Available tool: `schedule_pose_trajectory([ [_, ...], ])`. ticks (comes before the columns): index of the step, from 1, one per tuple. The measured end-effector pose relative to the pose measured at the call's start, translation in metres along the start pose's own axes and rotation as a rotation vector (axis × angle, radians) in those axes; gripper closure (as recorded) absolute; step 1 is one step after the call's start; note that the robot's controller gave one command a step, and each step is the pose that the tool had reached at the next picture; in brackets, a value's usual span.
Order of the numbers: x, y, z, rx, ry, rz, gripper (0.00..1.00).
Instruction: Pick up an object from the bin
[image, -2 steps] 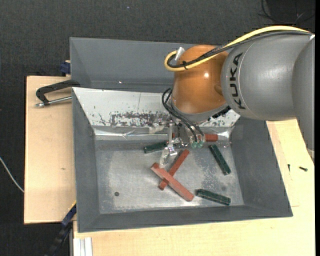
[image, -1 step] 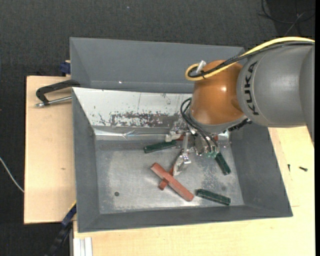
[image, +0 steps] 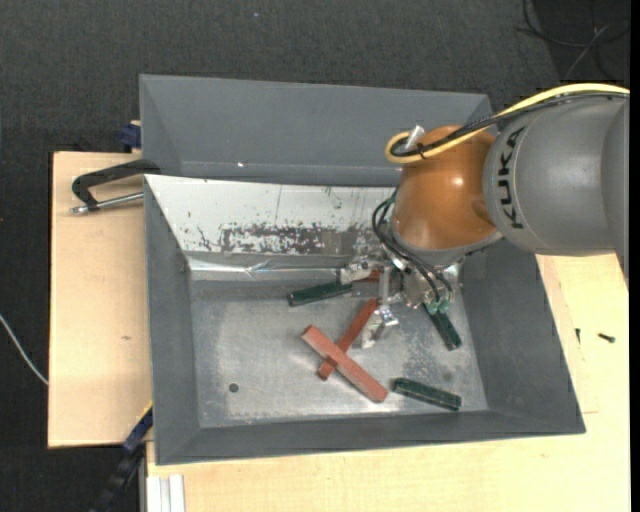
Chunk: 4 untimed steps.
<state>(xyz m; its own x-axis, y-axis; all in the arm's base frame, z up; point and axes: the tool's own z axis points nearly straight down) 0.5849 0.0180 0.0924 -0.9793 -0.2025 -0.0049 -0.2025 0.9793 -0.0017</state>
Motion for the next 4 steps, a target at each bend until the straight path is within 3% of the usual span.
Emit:
schedule_pose_trajectory([
  [1, -0.004, 0.008, 0.005, -0.002, -0.035, 0.182, 1.00],
  [2, -0.003, 0.008, 0.006, -0.002, -0.034, 0.183, 1.00],
  [3, 0.004, 0.022, -0.011, -0.002, -0.002, 0.220, 1.00],
  [4, -0.015, 0.009, -0.032, -0.002, -0.001, 0.186, 1.00],
])
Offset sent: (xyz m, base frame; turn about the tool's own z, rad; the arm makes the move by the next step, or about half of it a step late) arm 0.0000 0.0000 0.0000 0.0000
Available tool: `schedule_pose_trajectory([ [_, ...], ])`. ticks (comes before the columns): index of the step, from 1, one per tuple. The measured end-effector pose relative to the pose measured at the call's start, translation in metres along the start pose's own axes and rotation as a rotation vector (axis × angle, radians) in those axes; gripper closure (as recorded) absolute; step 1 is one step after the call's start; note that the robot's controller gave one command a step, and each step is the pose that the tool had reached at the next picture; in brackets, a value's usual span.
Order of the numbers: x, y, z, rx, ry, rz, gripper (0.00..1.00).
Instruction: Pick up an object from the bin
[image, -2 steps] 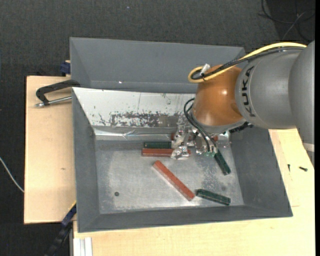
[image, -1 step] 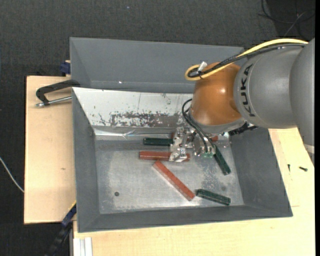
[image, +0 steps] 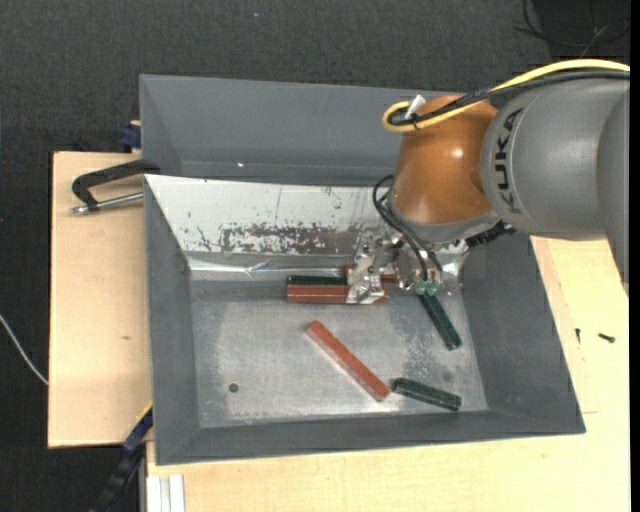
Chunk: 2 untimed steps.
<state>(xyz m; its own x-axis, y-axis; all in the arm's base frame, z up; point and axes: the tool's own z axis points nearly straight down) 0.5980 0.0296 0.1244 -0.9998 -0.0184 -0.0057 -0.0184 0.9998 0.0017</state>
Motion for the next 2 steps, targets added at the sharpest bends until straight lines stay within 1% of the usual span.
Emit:
schedule_pose_trajectory([
  [1, 0.006, 0.005, -0.066, 0.000, 0.005, 0.023, 1.00],
  [2, 0.031, 0.053, -0.140, 0.001, 0.004, 0.148, 1.00],
])
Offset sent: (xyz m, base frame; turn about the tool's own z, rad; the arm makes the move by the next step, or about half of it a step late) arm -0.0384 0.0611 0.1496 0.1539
